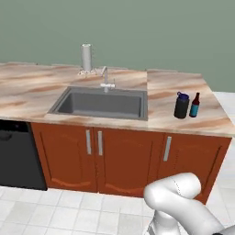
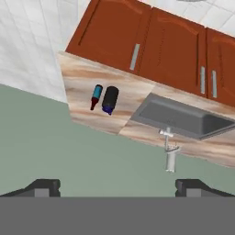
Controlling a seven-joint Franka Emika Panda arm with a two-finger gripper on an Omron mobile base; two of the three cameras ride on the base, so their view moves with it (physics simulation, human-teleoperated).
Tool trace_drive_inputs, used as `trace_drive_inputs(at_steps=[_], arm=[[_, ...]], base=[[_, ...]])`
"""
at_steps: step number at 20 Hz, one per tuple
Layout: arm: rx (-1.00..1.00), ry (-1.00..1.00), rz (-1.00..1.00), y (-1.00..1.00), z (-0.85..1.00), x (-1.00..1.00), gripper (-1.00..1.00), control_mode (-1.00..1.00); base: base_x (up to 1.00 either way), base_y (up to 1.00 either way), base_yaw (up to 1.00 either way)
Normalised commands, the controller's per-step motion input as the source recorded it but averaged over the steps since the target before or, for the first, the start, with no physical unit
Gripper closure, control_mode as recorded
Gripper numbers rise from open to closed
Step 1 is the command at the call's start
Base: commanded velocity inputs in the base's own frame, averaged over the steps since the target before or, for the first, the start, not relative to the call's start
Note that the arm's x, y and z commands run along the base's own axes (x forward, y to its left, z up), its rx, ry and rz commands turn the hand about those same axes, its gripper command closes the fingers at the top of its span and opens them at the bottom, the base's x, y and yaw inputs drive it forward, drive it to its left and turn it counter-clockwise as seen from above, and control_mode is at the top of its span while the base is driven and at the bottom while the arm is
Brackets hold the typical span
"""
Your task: Pick the water bottle, water bottle, beer from the counter and place them in the open cabinet.
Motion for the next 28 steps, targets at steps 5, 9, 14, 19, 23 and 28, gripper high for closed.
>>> trace_drive_inputs(at_steps=[5, 9, 14, 19, 23, 28], arm=[[0.0, 0.0, 0.0, 0.0, 0.0, 0.0, -1.0, 1.0], [0.0, 0.0, 0.0, 0.0, 0.0, 0.0, -1.0, 1.0], [0.0, 0.0, 0.0, 0.0, 0.0, 0.0, -1.0, 1.0], [0.0, 0.0, 0.0, 0.0, 0.0, 0.0, -1.0, 1.0], [0.0, 0.0, 0.0, 0.0, 0.0, 0.0, -1.0, 1.0], [0.0, 0.0, 0.0, 0.0, 0.0, 0.0, -1.0, 1.0]], base=[[0.29, 0.01, -0.4], [0.48, 0.13, -0.33], [0.64, 0.24, -0.26], [0.75, 0.17, -0.17], [0.77, 0.11, -0.13], [0.73, 0.0, -0.17]])
